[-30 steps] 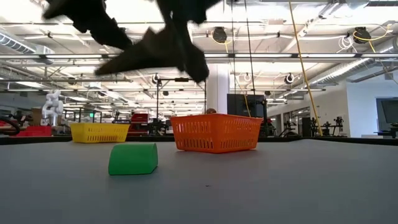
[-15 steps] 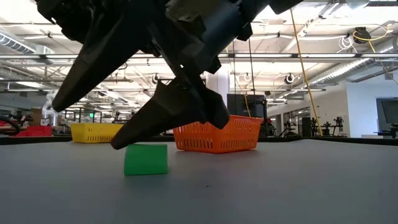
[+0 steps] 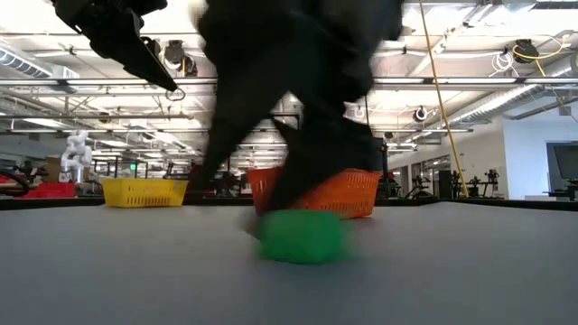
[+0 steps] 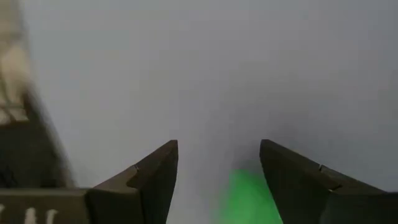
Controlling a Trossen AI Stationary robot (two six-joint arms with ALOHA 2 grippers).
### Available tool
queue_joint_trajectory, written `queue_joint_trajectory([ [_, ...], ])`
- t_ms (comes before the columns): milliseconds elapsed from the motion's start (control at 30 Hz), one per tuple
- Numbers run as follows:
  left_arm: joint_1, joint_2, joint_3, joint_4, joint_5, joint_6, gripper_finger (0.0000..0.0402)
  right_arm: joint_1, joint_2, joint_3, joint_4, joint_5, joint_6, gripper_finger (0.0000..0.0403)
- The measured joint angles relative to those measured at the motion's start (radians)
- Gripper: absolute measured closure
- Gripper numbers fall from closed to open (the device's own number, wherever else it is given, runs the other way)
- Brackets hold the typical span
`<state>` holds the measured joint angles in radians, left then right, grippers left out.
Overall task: Sort & place blocks by color
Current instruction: Put the green block into the orange bin
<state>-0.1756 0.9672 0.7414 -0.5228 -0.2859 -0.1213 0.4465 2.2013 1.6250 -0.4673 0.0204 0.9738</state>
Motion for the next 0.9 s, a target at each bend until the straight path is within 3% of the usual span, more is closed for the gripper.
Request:
queue_joint_trajectory([
  [300, 0.000, 0.000, 0.000, 0.002, 0.000, -0.006, 0.0167, 0.007, -0.095, -0.009, -0.261, -0.040, -0.041, 0.0192],
  [467, -0.003, 0.000, 0.000, 0.001, 0.000, -0.016, 0.0167, 0.020, -0.184, -0.005, -0.271, -0.028, -0.095, 0.0192],
  [733, -0.004, 0.000, 0.000, 0.001, 0.000, -0.019, 0.0167, 0.116, -0.190, -0.005, -0.239, -0.043, 0.002, 0.0192],
  [900, -0.004, 0.000, 0.000, 0.003, 0.000, -0.019, 0.0167, 0.151, -0.167, -0.007, -0.160, 0.055, 0.013, 0.0192],
])
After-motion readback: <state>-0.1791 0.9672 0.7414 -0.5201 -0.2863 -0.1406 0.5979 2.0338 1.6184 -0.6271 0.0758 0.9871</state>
